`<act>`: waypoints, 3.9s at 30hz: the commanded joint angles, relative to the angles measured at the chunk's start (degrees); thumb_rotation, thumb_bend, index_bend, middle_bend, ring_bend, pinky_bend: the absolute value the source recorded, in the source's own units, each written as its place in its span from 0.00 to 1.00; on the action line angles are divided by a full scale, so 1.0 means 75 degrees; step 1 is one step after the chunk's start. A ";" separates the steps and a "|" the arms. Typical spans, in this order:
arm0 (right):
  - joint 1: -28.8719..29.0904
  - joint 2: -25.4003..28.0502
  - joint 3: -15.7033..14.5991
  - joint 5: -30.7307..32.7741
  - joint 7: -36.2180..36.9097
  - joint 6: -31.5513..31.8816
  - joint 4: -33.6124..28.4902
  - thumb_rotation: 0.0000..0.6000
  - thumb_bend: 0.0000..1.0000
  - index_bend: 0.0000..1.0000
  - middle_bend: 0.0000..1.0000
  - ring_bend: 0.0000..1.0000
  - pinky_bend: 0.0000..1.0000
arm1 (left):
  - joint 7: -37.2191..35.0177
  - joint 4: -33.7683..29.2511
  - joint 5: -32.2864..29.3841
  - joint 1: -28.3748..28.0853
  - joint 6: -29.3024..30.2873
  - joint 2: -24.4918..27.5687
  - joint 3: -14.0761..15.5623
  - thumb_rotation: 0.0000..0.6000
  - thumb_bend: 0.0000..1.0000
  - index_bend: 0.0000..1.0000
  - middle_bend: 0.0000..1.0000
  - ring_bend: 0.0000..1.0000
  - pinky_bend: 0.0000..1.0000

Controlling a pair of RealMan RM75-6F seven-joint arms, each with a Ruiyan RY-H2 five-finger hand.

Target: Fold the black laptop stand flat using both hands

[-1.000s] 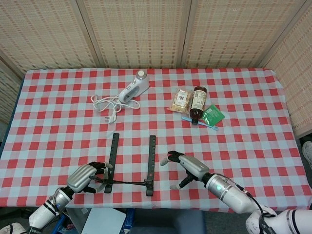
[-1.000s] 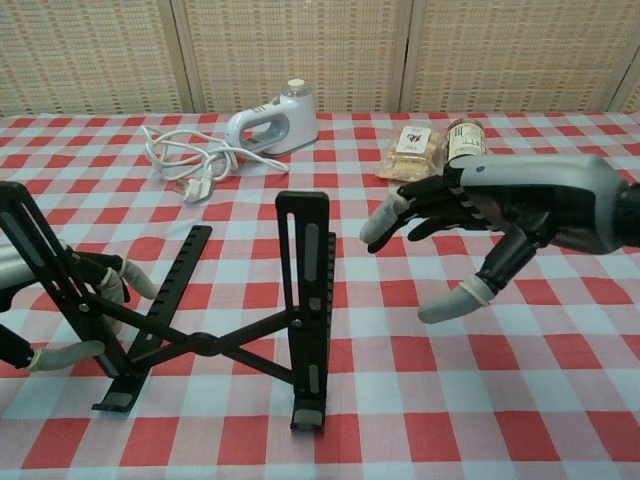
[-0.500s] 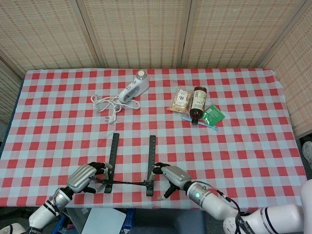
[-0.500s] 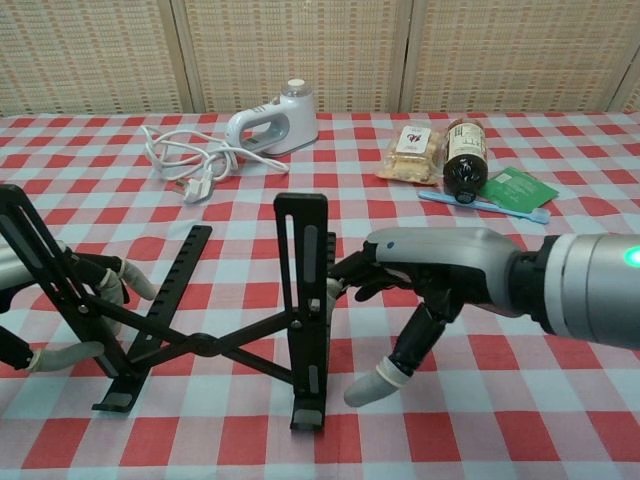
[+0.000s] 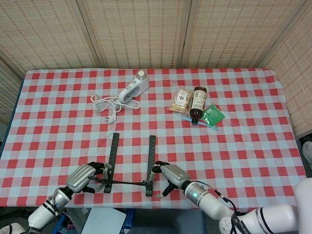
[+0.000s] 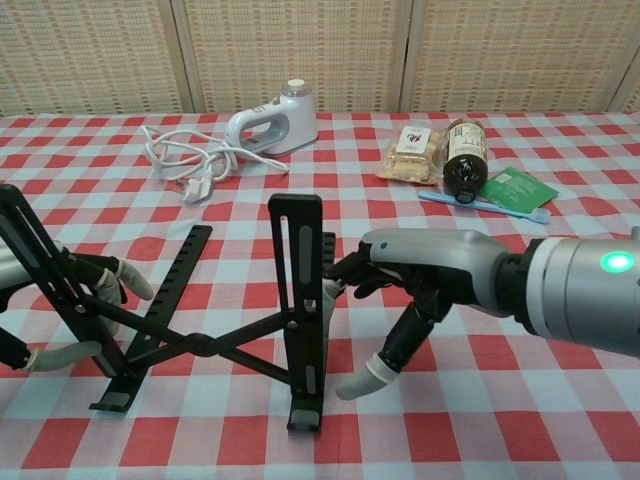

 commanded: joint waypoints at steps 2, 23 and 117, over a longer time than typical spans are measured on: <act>-0.0013 0.0001 0.0008 -0.0004 -0.0002 -0.0050 -0.0017 1.00 0.10 0.44 0.28 0.05 0.08 | 0.0006 0.0003 -0.0004 -0.0002 -0.0005 -0.0009 -0.0007 1.00 0.38 0.51 0.25 0.26 0.27; -0.0268 -0.0237 0.0135 -0.0386 -0.0198 0.0378 -0.0004 1.00 0.12 0.30 0.23 0.07 0.08 | -0.0095 -0.0121 0.0030 0.0001 0.0067 0.0088 -0.0013 1.00 0.38 0.27 0.24 0.25 0.27; -0.0728 -0.2878 -0.0485 -0.7370 -0.1926 0.1970 0.6446 1.00 0.00 0.00 0.00 0.00 0.00 | 0.1937 0.4698 0.0335 -0.2084 -0.0557 -0.2139 -0.0659 1.00 0.22 0.00 0.00 0.01 0.16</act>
